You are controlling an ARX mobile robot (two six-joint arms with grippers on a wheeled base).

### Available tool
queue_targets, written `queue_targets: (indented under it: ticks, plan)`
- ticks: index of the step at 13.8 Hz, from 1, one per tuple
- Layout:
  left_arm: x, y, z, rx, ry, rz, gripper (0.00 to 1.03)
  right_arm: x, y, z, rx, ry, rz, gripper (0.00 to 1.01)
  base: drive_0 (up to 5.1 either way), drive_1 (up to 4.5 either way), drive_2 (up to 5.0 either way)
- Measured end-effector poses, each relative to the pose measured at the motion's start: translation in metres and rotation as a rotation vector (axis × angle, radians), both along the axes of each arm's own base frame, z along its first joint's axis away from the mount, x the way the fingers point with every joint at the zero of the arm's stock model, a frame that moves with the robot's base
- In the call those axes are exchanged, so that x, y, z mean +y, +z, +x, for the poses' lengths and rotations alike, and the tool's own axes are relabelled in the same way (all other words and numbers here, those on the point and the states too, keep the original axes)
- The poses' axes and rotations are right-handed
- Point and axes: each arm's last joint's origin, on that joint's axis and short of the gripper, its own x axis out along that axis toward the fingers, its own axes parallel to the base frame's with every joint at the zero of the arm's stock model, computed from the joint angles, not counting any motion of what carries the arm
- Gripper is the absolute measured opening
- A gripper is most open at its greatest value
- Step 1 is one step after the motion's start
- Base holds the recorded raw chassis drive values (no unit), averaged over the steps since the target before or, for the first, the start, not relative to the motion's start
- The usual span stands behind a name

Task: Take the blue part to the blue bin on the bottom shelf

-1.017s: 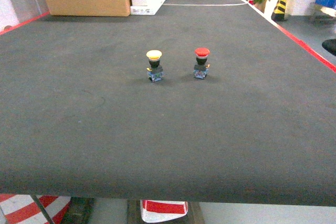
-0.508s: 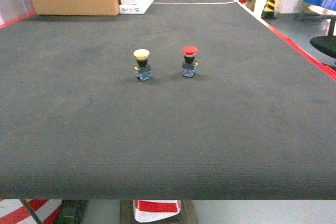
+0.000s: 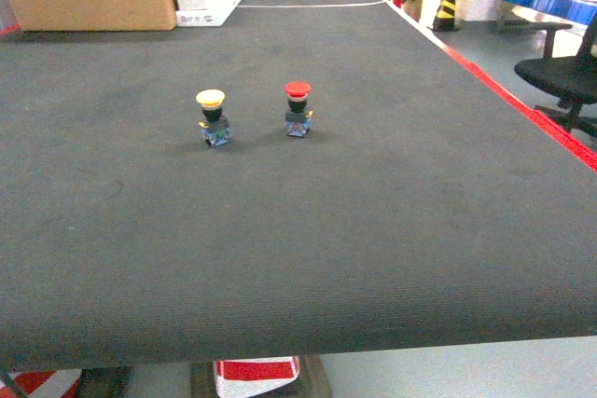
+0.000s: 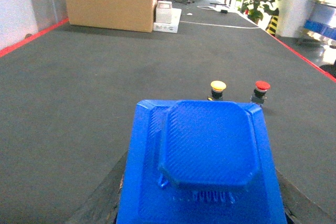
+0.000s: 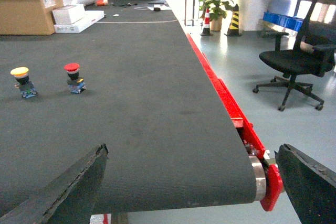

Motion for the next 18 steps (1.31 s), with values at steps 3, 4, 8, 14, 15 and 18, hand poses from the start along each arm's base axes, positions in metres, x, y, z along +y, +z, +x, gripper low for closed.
queue_targets:
  ticks: [3,4,8,14,15,18]
  plan:
    - [0.0000,0.0000,0.0000,0.000,0.000,0.000,0.43,0.0000,0.0000,0.0000,0.000,0.000,0.000,0.98,-1.6,-1.57,-1.6]
    - [0.0000,0.0000,0.0000,0.000,0.000,0.000,0.43,0.0000,0.0000,0.0000,0.000,0.000,0.000,0.98,-1.6,-1.57,-1.6]
    - [0.0000,0.0001,0.0000,-0.001,0.000,0.000,0.43,0.0000,0.0000,0.0000,0.000,0.000,0.000,0.98,-1.7,-1.67,-1.7]
    - [0.0000,0.0000,0.0000,0.000,0.000,0.000,0.43,0.0000,0.0000,0.0000,0.000,0.000,0.000,0.98,-1.6,-1.61,-1.6]
    - [0.0000,0.0000,0.0000,0.000,0.000,0.000,0.43,0.0000,0.0000,0.0000,0.000,0.000,0.000,0.98,-1.7,-1.66,-1.7]
    - [0.0000,0.0000,0.0000,0.000,0.000,0.000,0.43,0.0000,0.0000,0.0000,0.000,0.000,0.000,0.98,-1.8,-1.77,-1.8]
